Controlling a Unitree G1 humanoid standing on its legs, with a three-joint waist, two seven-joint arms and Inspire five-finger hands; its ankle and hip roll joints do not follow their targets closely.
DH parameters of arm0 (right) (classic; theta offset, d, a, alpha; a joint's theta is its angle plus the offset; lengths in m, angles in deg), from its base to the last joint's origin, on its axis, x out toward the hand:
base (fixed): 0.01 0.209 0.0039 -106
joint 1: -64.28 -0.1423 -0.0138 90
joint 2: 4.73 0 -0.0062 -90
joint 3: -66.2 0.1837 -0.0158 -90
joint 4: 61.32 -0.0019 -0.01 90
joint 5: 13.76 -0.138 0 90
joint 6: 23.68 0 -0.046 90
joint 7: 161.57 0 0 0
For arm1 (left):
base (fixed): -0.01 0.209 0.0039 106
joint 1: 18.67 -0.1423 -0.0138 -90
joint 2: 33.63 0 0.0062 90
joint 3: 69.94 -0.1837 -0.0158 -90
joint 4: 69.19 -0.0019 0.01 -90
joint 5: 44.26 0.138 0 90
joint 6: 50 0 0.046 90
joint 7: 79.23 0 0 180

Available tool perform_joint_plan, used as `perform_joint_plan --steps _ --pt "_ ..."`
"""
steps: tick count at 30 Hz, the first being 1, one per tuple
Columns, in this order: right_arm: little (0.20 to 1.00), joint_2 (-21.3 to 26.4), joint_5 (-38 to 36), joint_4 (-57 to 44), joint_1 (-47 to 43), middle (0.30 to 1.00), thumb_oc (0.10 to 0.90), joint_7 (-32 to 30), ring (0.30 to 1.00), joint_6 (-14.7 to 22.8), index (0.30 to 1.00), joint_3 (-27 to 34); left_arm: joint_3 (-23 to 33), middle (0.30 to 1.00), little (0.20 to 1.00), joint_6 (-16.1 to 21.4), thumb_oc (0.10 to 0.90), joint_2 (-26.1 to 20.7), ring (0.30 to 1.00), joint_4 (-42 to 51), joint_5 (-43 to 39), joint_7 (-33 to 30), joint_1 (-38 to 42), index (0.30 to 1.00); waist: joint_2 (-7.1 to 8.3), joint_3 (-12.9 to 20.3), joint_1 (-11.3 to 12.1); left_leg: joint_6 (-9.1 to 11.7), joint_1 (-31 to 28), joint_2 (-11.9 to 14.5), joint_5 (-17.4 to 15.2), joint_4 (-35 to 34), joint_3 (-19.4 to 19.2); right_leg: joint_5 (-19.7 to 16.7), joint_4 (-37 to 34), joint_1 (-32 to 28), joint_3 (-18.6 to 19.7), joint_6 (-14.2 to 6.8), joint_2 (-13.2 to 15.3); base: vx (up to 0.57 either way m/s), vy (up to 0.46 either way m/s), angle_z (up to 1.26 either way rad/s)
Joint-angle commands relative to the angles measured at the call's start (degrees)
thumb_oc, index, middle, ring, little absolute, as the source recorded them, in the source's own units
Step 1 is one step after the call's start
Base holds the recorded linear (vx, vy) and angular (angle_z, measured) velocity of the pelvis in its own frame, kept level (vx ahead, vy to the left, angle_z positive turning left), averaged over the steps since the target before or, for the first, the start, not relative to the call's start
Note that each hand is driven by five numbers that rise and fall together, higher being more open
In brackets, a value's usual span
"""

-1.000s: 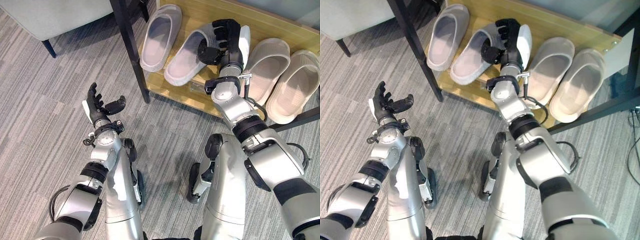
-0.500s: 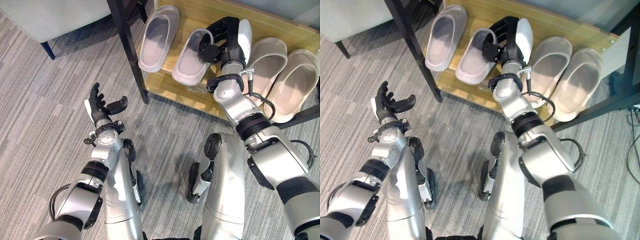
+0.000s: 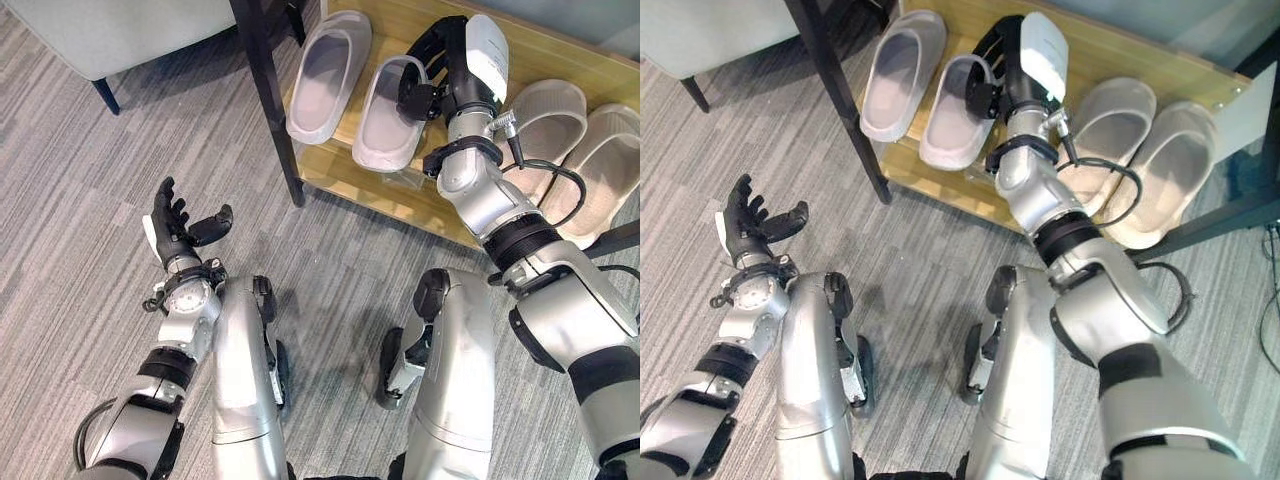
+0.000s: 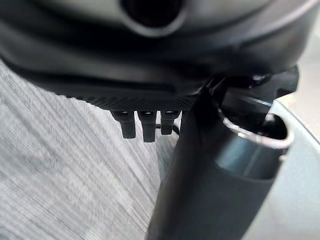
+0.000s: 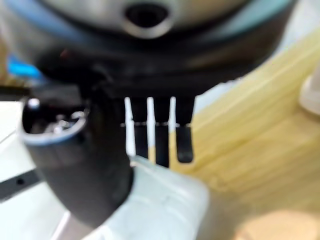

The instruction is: Arrange the slippers neatly on the shoe rack.

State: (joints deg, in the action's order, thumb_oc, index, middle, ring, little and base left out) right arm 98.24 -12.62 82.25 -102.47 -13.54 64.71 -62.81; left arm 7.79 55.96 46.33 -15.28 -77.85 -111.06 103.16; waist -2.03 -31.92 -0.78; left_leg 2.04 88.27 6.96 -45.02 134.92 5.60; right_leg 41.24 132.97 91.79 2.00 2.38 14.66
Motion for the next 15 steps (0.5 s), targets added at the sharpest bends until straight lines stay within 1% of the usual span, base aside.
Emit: perform_joint_plan --steps 1,2,3,7,11,15 --pt "0.300 0.30 2.07 1.57 -9.63 0.300 0.400 -0.44 0.300 2.54 0.300 -0.28 -0.98 0.900 0.900 5.80 0.800 -1.01 0.900 5.92 2.49 0.26 -1.87 0.900 -1.11 2.12 3.08 -0.23 1.68 -1.58 1.52 0.53 3.90 4.60 4.40 -1.84 8.02 -2.82 -0.20 0.01 0.007 0.03" --pt "0.300 0.29 2.07 1.57 -9.63 0.300 0.400 -0.44 0.300 2.54 0.300 -0.28 -0.98 0.900 0.900 5.80 0.800 -1.01 0.900 5.92 2.49 0.26 -1.87 0.900 -1.11 2.12 3.07 -0.23 1.68 -1.58 1.52 0.53 3.90 4.60 4.40 -1.84 8.03 -2.82 -0.20 0.01 0.019 0.06" --pt "0.900 0.30 1.16 2.32 -9.78 0.900 0.800 -0.57 0.900 2.76 0.900 0.21 -1.02 0.900 0.900 5.84 0.800 -1.25 0.900 6.07 2.14 0.33 -2.06 0.900 -1.14 2.12 3.28 -0.30 1.68 -1.52 1.51 0.67 3.90 4.42 4.43 -1.84 8.12 -2.83 -0.19 0.00 0.023 0.04" --pt "0.900 0.66 -0.40 6.04 -9.03 0.900 0.800 0.28 0.900 2.91 0.900 -0.35 -1.10 0.900 0.900 6.10 0.800 -1.55 0.900 6.30 1.59 1.26 -3.22 0.900 -1.40 2.12 3.54 -0.36 1.68 -1.65 1.53 0.86 3.88 4.26 4.57 -1.84 8.48 -2.97 -0.25 0.00 0.008 0.01" --pt "0.900 0.71 -0.74 6.91 -8.94 0.900 0.800 0.61 0.900 2.88 0.900 -0.97 -1.25 0.900 0.900 6.06 0.800 -1.83 0.900 5.86 1.45 1.30 -2.92 0.900 -1.38 2.12 3.37 -0.38 1.68 -1.60 1.54 1.03 3.79 4.16 4.53 -1.84 8.53 -2.95 -0.16 0.00 0.000 0.00" --pt "0.900 0.47 -2.88 8.56 -8.95 0.900 0.800 1.25 0.900 3.38 0.900 -1.06 -1.64 0.900 0.900 5.91 0.800 -1.87 0.900 4.77 0.93 1.62 -2.41 0.900 -1.40 2.12 3.19 -0.28 1.68 -1.52 1.61 1.24 3.81 4.14 4.75 -1.84 8.79 -2.99 -0.14 0.00 0.000 0.00"
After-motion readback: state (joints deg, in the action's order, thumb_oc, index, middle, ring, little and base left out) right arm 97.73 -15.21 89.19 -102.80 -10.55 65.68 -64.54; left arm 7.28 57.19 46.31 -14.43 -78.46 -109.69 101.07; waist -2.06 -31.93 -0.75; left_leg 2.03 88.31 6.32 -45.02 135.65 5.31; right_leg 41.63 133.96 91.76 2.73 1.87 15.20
